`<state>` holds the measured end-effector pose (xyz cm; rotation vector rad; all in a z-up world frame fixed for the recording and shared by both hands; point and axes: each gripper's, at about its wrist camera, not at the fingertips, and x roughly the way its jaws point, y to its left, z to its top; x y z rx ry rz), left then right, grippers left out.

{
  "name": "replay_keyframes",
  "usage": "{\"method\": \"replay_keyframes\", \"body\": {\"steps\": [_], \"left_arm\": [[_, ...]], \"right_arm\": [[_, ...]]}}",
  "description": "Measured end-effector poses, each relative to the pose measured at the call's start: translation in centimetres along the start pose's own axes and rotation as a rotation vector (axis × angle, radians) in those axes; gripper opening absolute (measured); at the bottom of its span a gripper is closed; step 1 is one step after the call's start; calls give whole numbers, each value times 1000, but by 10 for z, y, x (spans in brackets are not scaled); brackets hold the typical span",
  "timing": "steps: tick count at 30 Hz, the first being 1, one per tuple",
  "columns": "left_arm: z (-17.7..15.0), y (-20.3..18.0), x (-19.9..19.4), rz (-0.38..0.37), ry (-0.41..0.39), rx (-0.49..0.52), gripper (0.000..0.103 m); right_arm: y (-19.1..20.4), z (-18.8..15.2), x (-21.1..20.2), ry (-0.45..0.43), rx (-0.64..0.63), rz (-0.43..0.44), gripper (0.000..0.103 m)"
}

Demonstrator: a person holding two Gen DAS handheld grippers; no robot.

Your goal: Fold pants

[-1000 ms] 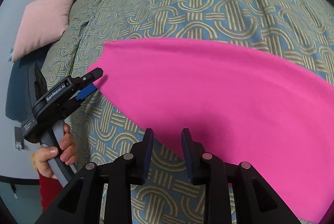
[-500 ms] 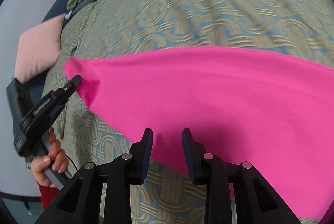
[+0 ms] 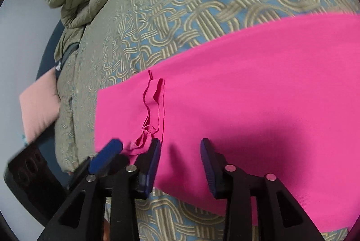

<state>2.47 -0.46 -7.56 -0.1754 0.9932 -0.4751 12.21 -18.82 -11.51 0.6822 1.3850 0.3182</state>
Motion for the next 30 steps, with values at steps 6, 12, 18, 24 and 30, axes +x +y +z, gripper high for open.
{"method": "replay_keyframes", "body": {"steps": [6,12,18,24,30], "left_arm": [[-20,38,-21,152,-8,-21,57],[-34,83,-32,224,-13,-130,57],[-42,102,-33,270,-4,-148,58],[-41,101,-22,252,8,-113,65],[-38,91,-15,248,14,-72,66]], "right_arm": [[14,4,10,30,-23,29,50],[29,12,29,77,-47,69,64],[42,17,44,109,-60,109,70],[58,30,59,97,-41,149,65],[94,22,55,38,-192,-15,8]]}}
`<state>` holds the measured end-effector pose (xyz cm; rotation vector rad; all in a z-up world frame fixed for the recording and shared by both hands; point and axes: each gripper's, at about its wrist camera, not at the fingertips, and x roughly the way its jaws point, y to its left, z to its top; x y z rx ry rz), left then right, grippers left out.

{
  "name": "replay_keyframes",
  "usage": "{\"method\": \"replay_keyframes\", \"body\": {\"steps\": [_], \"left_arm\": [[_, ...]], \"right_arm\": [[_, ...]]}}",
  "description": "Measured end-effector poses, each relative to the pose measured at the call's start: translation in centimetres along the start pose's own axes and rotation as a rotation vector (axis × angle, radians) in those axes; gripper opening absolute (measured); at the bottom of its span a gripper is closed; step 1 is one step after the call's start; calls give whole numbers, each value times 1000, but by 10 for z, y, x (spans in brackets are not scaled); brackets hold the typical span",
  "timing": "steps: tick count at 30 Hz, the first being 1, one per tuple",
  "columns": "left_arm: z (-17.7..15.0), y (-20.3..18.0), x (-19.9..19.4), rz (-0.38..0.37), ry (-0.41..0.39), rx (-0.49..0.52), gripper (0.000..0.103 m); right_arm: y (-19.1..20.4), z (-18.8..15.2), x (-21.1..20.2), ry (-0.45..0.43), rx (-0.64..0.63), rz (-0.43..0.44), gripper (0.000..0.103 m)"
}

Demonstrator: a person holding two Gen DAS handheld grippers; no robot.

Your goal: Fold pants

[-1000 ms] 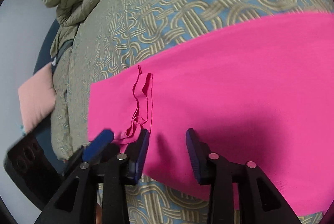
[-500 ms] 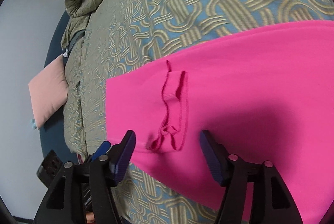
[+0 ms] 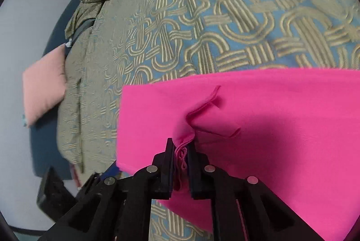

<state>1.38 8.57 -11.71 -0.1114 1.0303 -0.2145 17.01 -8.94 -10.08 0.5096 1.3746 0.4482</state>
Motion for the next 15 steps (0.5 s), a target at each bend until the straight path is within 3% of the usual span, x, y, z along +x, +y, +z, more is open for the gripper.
{"method": "replay_keyframes", "body": {"steps": [5,8,12,15], "left_arm": [[2,-9,1,-3,0,14,66],[9,-14,3,37,-25,13,66],[12,-23,4,44,-41,28,64],[9,-37,3,50,-43,89,64]], "right_arm": [[14,2,-53,-121,-55,17,8],[11,1,-90,-183,-86,1,8],[-12,-2,-114,-220,-74,-56,8],[-47,-4,-117,-208,4,-81,8]]}}
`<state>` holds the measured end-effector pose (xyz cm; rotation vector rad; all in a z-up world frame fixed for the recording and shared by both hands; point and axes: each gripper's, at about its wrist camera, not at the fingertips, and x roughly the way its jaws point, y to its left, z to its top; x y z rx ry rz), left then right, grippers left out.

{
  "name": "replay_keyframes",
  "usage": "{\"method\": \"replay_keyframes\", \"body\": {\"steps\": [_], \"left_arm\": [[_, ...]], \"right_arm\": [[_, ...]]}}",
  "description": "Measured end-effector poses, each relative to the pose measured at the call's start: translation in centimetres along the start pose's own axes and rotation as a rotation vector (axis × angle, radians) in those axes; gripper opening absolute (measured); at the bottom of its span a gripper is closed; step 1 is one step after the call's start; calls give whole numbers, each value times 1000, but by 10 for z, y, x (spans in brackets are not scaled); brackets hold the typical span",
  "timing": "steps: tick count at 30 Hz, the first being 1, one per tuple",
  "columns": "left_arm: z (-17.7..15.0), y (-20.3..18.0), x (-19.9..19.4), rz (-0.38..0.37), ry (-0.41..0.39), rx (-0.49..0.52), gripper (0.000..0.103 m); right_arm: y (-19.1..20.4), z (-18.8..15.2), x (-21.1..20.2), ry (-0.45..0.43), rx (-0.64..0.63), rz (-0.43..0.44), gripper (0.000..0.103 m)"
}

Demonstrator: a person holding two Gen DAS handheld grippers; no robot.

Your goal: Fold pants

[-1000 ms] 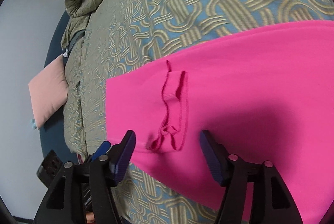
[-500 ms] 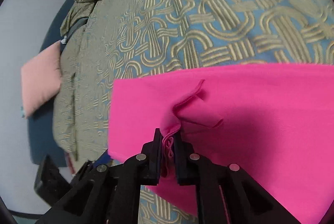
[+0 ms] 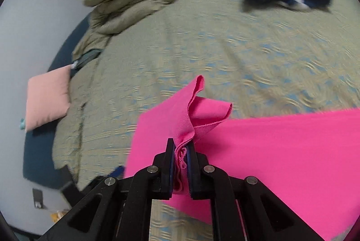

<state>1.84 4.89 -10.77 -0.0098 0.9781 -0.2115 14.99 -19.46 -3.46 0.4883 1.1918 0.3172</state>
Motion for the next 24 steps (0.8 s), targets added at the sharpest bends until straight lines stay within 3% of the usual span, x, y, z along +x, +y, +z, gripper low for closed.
{"method": "replay_keyframes", "body": {"steps": [8,14,20,24], "left_arm": [[-7,-15,6,57,33,73,64],[-9,-13,2,63,39,75,64],[-13,-18,1,28,51,74,64],[-15,-26,2,44,52,107,64]], "right_arm": [[-65,-22,20,79,138,-48,8],[-69,-25,-6,17,130,-7,8],[-93,-27,-11,6,164,-66,9],[-109,-32,-11,15,198,-91,9]]}}
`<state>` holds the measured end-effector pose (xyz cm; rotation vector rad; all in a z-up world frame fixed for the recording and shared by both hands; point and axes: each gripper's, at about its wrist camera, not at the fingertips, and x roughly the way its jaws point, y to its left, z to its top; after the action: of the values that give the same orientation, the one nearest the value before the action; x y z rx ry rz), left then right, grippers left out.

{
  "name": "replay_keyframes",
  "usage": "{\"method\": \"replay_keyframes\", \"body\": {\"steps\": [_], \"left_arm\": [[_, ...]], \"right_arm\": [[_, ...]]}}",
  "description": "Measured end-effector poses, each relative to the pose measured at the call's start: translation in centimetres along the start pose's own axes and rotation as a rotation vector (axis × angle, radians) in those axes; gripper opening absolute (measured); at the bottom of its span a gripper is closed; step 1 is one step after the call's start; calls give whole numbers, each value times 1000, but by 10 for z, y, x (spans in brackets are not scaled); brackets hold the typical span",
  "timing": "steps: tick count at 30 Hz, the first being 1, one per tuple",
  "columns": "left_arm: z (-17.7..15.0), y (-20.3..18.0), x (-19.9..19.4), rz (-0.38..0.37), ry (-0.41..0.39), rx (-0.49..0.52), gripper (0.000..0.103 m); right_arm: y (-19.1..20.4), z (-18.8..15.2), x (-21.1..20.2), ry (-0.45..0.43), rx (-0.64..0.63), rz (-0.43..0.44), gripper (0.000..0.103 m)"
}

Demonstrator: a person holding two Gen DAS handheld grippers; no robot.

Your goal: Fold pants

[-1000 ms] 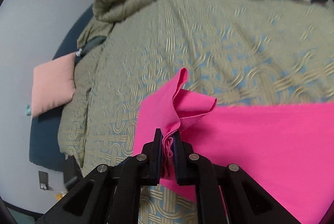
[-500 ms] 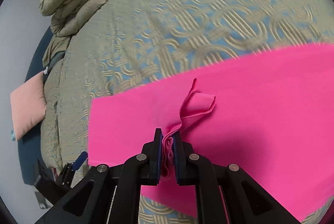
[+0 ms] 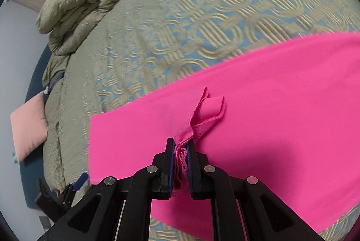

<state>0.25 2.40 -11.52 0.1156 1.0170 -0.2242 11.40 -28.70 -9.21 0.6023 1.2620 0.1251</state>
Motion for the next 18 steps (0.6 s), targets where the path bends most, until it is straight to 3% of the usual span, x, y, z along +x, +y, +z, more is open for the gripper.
{"method": "replay_keyframes", "body": {"steps": [3,6,11,15,18], "left_arm": [[0,0,2,-8,10,-8,64],[-2,0,2,-5,27,-7,64],[-5,4,-9,-17,46,-14,64],[11,2,-25,-67,-6,-49,64],[32,-19,-27,-40,-62,14,64]], "right_arm": [[-5,-1,-5,-36,0,-35,11],[-11,0,-7,-45,-7,-111,37],[-23,-7,-27,-98,8,-148,37],[-17,-15,-41,-107,-8,-49,37],[-4,-23,-38,-84,-65,-5,37]]}}
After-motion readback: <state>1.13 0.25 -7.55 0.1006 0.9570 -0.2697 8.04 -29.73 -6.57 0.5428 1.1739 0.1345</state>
